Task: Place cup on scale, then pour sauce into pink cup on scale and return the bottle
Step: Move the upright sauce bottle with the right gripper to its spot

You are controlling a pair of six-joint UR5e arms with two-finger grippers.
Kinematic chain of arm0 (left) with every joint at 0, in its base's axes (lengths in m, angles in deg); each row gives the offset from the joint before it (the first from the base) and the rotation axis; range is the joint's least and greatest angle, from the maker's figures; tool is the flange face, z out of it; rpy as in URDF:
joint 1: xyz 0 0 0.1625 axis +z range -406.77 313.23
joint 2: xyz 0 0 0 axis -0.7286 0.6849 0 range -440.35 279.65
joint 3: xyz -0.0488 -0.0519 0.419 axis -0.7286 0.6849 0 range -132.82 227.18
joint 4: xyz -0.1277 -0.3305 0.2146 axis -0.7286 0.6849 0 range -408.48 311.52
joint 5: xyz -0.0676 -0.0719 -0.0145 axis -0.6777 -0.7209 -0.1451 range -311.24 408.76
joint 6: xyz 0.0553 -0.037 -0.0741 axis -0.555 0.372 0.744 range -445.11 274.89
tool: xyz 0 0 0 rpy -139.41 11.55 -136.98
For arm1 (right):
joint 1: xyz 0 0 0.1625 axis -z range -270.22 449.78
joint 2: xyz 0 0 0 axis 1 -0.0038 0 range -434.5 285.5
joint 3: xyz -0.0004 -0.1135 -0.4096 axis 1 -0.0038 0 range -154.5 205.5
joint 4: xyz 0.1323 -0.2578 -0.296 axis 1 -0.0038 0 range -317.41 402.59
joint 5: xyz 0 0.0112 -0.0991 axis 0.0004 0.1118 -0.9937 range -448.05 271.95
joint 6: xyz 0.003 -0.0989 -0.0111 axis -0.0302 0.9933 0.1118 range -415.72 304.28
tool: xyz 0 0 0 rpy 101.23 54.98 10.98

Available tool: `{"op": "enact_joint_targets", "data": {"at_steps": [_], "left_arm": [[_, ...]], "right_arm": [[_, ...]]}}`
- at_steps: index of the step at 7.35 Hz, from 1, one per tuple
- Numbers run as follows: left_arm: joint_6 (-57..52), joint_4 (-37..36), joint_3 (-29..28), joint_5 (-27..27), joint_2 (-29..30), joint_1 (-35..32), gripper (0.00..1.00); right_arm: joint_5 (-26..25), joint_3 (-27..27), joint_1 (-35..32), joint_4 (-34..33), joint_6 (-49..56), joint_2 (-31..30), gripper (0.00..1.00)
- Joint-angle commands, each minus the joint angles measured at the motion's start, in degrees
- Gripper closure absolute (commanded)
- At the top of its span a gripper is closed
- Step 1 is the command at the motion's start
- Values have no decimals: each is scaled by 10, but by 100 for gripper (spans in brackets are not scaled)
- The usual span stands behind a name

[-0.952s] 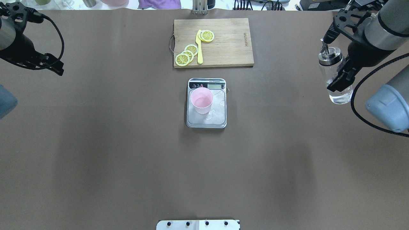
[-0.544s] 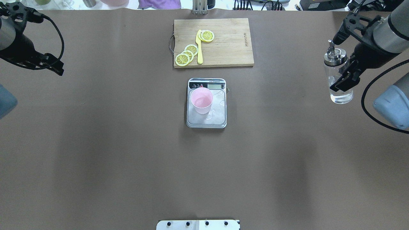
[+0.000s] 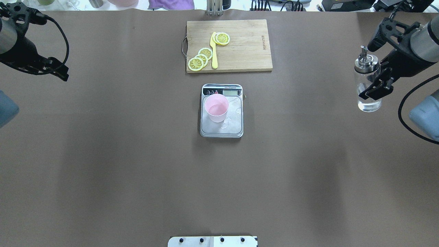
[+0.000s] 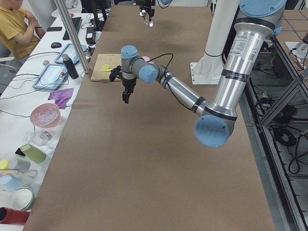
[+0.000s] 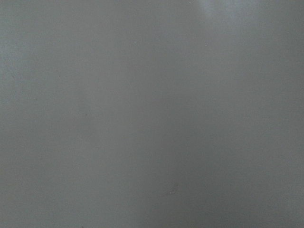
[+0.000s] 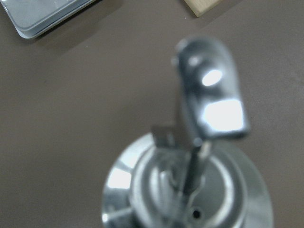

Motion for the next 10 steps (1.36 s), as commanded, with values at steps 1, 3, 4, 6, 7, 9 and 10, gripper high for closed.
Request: {"op": "enact_joint_targets", "data": {"at_steps": [1, 3, 4, 6, 7, 9, 10], "left_arm": [[0, 1, 0, 0, 0, 0, 7], [0, 0, 0, 0, 0, 0, 7], [0, 1, -1, 0, 0, 0, 7], [-1, 0, -1, 0, 0, 0, 7], [0, 0, -1, 0, 1, 0, 7], [1, 1, 0, 0, 1, 0, 7], [1, 0, 0, 0, 1, 0, 7]], "right_arm": [[3, -3, 0, 20, 0, -6, 42], [9, -6, 0, 51, -5, -8, 42], [10, -6, 0, 63, -3, -10, 42], [15, -26, 0, 132, -6, -32, 42], [17, -41, 0, 162, -6, -37, 42], [19, -50, 0, 183, -6, -46, 42], [25, -51, 0, 184, -6, -47, 42]]}}
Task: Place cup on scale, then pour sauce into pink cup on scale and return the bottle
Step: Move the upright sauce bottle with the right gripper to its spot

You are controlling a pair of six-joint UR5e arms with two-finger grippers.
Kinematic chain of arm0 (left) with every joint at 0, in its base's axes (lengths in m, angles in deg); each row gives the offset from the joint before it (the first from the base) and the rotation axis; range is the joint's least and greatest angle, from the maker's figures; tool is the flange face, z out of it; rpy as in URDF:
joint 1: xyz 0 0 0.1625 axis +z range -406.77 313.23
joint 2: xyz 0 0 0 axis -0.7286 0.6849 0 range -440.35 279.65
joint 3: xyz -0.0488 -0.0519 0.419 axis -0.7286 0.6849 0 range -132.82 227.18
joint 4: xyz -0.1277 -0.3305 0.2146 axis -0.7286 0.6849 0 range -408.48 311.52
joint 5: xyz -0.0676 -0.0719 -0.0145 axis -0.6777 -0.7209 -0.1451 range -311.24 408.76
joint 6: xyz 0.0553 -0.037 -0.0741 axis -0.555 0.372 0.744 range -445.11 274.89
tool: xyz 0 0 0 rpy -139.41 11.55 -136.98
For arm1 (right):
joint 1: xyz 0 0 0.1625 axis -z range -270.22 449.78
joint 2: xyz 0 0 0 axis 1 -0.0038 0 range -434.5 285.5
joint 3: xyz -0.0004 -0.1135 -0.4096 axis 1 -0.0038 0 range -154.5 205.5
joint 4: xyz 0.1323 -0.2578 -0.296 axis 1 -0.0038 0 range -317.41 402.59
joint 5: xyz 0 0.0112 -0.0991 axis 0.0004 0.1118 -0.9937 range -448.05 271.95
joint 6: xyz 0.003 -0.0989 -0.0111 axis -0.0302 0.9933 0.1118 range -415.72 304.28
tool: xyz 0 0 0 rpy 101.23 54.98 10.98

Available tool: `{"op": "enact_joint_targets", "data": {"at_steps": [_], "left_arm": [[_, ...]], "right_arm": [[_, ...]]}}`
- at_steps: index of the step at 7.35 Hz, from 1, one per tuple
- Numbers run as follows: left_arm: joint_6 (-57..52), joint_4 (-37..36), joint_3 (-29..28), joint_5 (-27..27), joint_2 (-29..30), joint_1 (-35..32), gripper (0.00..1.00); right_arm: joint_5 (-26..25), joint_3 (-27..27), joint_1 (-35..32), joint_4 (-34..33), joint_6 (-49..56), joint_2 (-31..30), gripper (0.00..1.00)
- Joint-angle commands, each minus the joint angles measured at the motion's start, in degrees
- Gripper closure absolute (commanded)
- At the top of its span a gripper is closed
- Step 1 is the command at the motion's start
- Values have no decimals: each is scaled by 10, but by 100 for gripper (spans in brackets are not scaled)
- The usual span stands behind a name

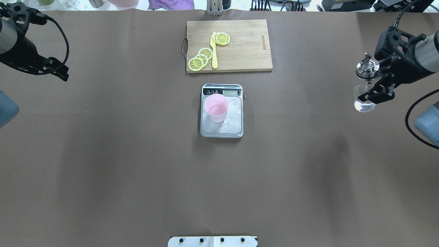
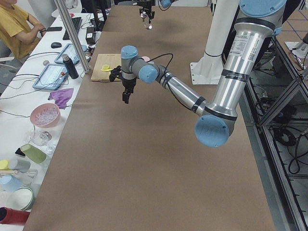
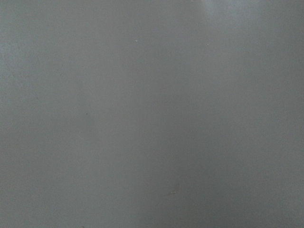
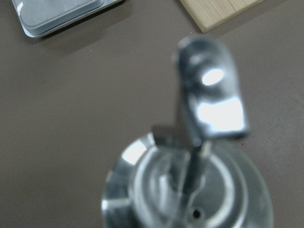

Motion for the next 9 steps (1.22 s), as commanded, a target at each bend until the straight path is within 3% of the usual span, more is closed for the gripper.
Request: {"op": "enact_joint_targets", "data": {"at_steps": [1, 3, 6, 9], "left_arm": [[0, -1, 0, 0, -1, 0, 7], [-1, 0, -1, 0, -3, 0, 7], [-7, 0, -3, 0, -3, 1, 7], [-11, 0, -4, 0, -4, 1, 7]], "right_arm": [[12, -5, 1, 7, 0, -5, 41], [18, -9, 1, 12, 0, -12, 41], [32, -49, 1, 83, -3, -21, 41], [34, -57, 1, 88, -2, -21, 41]]}}
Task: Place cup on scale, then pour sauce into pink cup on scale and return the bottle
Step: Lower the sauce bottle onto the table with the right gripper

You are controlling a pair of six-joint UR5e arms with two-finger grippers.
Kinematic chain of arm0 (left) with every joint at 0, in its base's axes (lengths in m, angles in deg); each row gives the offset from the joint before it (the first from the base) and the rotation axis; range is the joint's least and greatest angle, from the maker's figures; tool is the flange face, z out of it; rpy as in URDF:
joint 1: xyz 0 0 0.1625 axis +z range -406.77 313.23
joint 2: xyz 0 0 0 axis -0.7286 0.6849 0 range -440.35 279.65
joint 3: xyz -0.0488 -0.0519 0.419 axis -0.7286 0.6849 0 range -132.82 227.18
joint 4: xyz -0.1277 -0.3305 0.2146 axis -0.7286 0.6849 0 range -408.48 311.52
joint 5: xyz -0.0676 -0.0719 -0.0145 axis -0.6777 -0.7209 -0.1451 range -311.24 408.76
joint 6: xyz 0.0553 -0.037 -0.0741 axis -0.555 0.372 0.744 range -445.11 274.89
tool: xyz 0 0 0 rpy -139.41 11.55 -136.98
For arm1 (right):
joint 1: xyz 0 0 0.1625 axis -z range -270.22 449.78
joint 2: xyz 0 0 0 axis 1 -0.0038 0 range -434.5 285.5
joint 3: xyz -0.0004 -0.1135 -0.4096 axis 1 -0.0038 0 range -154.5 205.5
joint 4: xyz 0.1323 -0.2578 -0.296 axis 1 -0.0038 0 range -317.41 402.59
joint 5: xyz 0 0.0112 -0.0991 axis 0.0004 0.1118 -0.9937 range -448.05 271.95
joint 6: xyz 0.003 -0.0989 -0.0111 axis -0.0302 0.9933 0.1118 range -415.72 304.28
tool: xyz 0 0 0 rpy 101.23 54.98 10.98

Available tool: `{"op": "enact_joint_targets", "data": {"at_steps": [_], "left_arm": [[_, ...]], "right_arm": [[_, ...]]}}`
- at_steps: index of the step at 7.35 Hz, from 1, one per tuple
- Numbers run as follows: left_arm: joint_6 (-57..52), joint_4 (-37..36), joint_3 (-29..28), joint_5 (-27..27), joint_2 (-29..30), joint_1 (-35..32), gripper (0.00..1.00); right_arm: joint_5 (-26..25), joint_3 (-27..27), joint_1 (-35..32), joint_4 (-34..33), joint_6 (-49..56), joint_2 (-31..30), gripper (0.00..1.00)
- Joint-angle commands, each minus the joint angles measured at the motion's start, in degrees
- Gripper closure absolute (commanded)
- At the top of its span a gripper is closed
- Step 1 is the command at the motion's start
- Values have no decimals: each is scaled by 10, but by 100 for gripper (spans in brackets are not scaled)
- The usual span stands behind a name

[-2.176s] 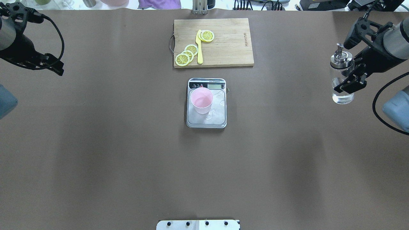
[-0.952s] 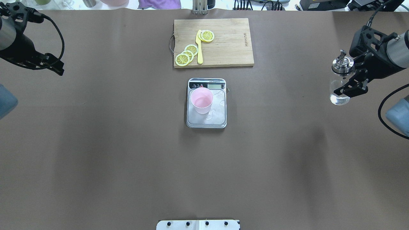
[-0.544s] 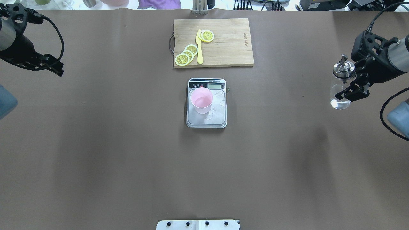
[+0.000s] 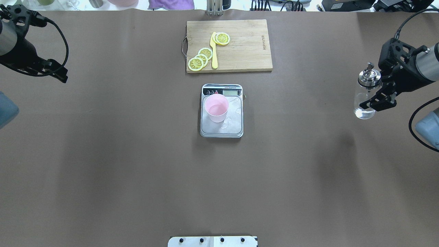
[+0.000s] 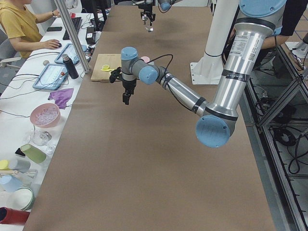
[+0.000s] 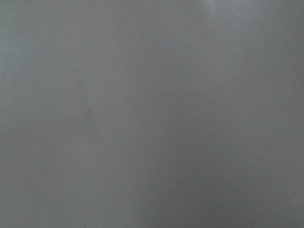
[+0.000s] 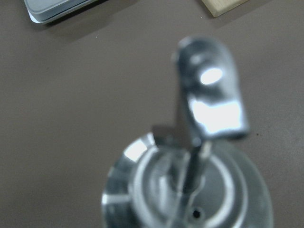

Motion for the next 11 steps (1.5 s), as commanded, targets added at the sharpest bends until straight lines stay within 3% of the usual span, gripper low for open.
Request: {"op": "enact_joint_targets", "data": {"at_steps": [1, 3, 11], "left_arm": [[-1, 0, -3, 0, 2, 0, 7], [0, 0, -3, 0, 2, 0, 7], [1, 0, -3, 0, 2, 0, 7]], "right_arm": [[1, -25, 0, 28, 0, -1, 41], [3, -77, 0, 93, -4, 0, 41], [18, -80, 1, 137, -23, -6, 41]]}}
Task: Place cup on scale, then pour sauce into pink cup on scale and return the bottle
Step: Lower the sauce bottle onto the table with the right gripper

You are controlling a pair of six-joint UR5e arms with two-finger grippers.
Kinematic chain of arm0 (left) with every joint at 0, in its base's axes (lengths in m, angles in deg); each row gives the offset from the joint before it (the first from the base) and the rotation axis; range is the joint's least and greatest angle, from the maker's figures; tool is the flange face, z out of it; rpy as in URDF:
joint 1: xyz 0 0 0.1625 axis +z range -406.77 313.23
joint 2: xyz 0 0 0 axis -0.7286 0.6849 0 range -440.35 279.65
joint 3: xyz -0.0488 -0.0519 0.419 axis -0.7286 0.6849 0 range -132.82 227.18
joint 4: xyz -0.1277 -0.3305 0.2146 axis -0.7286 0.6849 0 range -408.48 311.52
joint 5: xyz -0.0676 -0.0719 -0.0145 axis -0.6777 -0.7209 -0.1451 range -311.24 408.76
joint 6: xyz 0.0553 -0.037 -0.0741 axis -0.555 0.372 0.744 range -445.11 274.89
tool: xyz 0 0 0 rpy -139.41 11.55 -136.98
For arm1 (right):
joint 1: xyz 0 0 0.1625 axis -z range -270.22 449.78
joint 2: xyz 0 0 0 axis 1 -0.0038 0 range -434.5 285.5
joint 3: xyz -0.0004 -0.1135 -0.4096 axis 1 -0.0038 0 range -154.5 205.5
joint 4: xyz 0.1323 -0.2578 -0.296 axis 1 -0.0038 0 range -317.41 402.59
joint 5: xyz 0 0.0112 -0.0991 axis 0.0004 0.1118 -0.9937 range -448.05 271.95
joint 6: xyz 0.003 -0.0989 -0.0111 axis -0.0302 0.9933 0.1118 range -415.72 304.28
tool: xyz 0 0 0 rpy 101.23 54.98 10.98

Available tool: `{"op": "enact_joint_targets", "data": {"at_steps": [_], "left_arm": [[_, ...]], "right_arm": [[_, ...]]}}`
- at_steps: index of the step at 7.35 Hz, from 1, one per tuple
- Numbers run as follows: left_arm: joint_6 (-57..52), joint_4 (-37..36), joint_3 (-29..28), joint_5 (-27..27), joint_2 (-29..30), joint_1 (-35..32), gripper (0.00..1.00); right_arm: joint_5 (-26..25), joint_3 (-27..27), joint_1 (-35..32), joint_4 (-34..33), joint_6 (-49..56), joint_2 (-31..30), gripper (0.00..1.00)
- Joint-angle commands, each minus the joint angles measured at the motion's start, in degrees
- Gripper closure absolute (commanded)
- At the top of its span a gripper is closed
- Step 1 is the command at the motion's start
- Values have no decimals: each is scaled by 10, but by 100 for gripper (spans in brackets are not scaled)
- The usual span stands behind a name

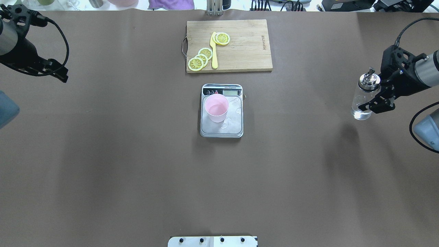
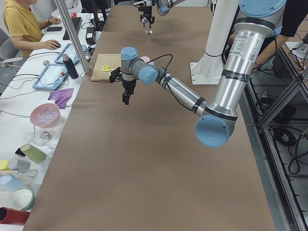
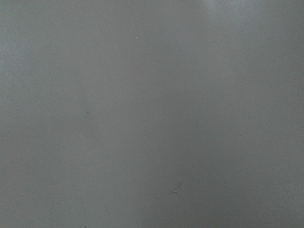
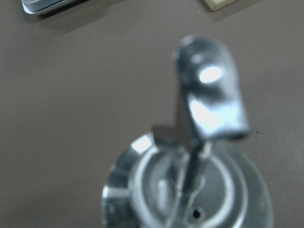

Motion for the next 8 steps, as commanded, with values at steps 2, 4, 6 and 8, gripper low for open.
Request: {"op": "enact_joint_targets", "data": {"at_steps": [2, 4, 6, 8], "left_arm": [[-1, 0, -1, 0, 0, 0, 7], [-1, 0, -1, 0, 0, 0, 7], [0, 0, -1, 0, 0, 0, 7], [0, 0, -1, 0, 1, 0, 7]], "right_arm": [[-1, 0, 0, 0, -1, -5, 42], [-1, -17, 1, 21, -1, -7, 42], [0, -34, 3, 51, -7, -8, 43], [1, -37, 8, 80, -31, -12, 43]]}}
